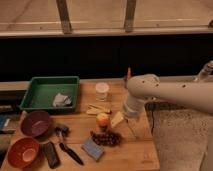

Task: Place grapes in paper cup

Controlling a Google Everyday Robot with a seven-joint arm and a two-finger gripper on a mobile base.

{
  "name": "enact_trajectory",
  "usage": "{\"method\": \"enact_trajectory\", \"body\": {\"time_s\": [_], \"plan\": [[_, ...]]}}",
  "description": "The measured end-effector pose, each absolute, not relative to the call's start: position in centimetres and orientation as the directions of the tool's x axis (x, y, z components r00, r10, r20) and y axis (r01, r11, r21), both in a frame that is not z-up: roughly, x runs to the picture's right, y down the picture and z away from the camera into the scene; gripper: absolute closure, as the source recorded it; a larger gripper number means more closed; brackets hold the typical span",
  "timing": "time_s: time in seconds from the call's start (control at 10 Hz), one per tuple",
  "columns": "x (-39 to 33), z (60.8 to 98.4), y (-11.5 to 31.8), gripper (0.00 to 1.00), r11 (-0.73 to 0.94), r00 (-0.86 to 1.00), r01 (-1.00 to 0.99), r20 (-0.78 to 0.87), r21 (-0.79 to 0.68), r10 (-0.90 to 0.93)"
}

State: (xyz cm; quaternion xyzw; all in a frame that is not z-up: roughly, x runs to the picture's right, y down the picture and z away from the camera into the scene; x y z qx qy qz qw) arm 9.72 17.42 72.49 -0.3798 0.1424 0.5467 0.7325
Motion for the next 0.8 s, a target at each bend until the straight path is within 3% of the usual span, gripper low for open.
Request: {"method": "enact_trajectory", "body": {"time_s": [0.5, 0.8], "plan": [[8.1, 73.1, 18.5, 0.2, 0.169, 0.411, -0.898, -0.639, -0.406, 0.65], [5.2, 75.5, 22.3, 0.2, 0.217, 0.483, -0.868, -0.655, -0.447, 0.582]]}}
